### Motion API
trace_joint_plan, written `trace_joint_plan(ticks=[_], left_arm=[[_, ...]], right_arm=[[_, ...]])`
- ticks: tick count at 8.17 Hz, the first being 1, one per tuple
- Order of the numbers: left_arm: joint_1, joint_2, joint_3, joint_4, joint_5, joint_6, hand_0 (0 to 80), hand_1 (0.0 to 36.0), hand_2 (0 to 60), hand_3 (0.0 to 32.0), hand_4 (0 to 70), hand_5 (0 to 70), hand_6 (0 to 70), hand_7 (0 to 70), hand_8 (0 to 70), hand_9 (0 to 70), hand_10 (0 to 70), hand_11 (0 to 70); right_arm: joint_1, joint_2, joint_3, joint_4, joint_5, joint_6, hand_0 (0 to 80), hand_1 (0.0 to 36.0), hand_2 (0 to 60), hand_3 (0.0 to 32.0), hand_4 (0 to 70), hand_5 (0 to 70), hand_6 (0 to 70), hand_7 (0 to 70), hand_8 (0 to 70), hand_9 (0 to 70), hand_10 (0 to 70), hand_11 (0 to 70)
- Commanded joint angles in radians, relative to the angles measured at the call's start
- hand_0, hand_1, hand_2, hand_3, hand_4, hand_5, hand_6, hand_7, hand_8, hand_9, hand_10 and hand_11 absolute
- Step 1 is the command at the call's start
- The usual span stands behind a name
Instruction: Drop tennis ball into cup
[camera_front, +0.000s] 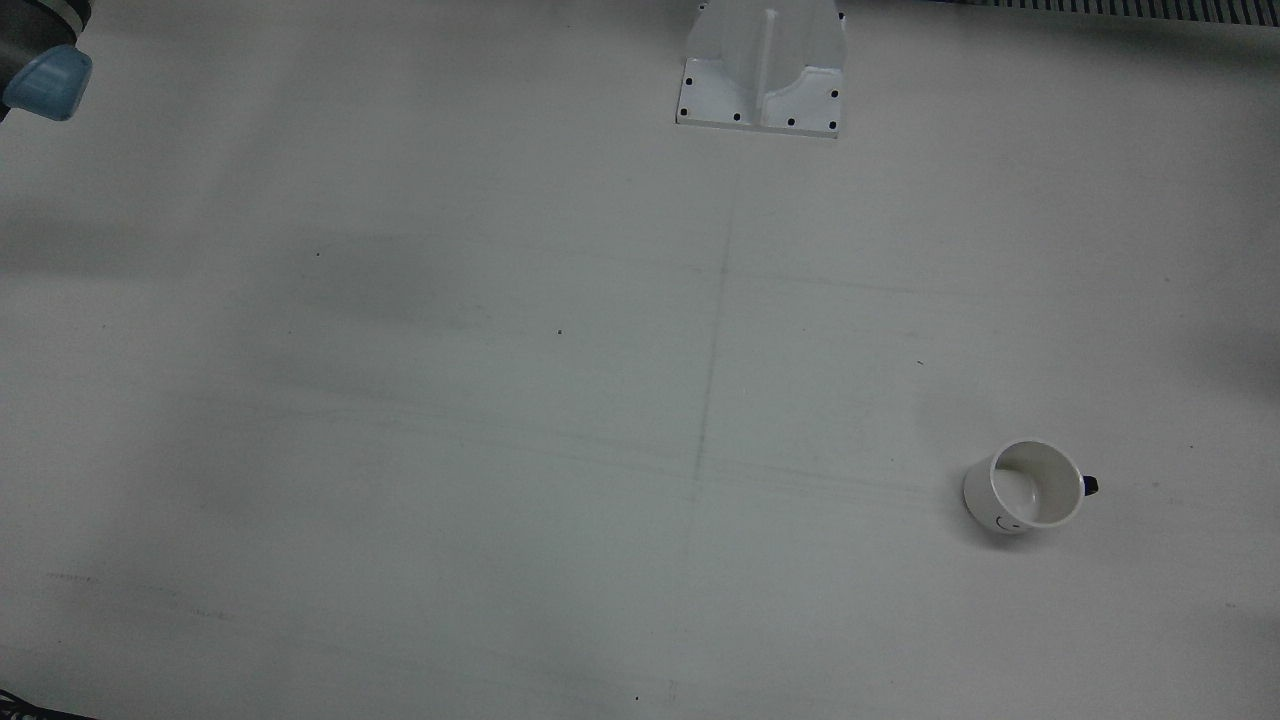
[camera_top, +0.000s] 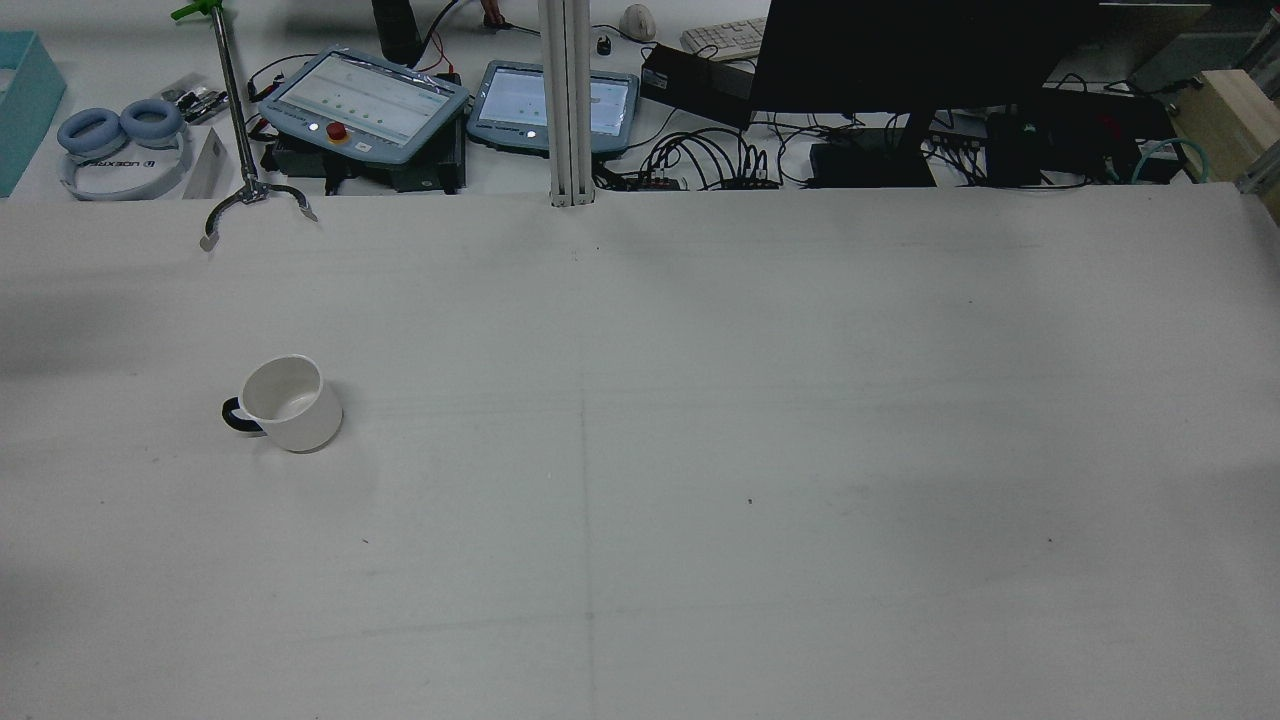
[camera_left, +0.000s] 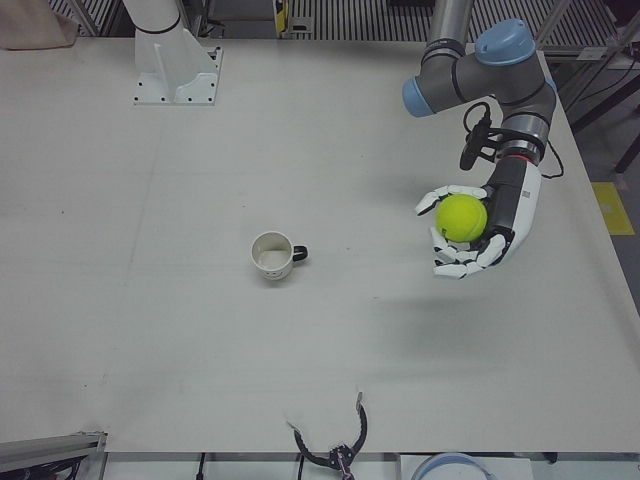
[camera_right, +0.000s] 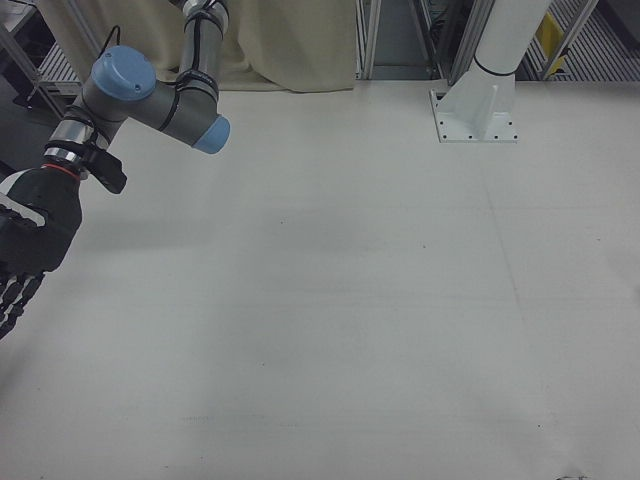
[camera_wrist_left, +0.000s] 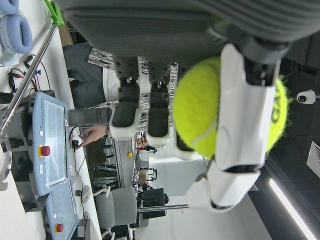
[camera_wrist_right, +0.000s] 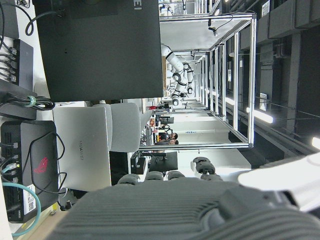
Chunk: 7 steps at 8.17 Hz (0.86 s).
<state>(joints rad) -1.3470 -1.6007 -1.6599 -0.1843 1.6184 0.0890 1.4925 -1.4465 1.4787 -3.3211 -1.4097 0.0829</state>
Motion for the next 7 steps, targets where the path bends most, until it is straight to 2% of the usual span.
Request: trace_joint_plan(ticks=[1,3,4,5,7], left_arm=[[0.028,0.001,-0.018,0.002,0.002,0.000,71.8,29.6,30.5,0.0,25.2,24.8,70.0,70.0,45.5,55.5,42.0,61.1],[0.073,0.002,-0.035,-0.021,0.002,0.003,68.6,29.2,31.8,0.0,23.1,25.0,70.0,67.9,45.2,53.9,41.4,60.3],[0.087,0.001,-0.053,-0.008,0.002,0.011,69.8,29.5,32.2,0.0,22.0,25.5,70.0,65.3,44.8,52.6,41.8,60.8],[0.106,-0.001,-0.055,-0.004,-0.003,0.024,66.1,28.4,33.4,0.0,21.9,26.0,70.0,63.3,45.0,51.9,41.9,61.0],[0.181,-0.007,-0.157,0.052,-0.005,0.112,68.5,29.6,34.1,0.0,22.5,25.3,70.0,62.4,44.0,51.1,41.5,60.4]], right_arm=[[0.000,0.000,0.000,0.000,0.000,0.000,0.0,0.0,0.0,0.0,0.0,0.0,0.0,0.0,0.0,0.0,0.0,0.0],[0.000,0.000,0.000,0.000,0.000,0.000,0.0,0.0,0.0,0.0,0.0,0.0,0.0,0.0,0.0,0.0,0.0,0.0],[0.000,0.000,0.000,0.000,0.000,0.000,0.0,0.0,0.0,0.0,0.0,0.0,0.0,0.0,0.0,0.0,0.0,0.0],[0.000,0.000,0.000,0.000,0.000,0.000,0.0,0.0,0.0,0.0,0.0,0.0,0.0,0.0,0.0,0.0,0.0,0.0],[0.000,0.000,-0.001,0.000,0.000,0.000,0.0,0.0,0.0,0.0,0.0,0.0,0.0,0.0,0.0,0.0,0.0,0.0]])
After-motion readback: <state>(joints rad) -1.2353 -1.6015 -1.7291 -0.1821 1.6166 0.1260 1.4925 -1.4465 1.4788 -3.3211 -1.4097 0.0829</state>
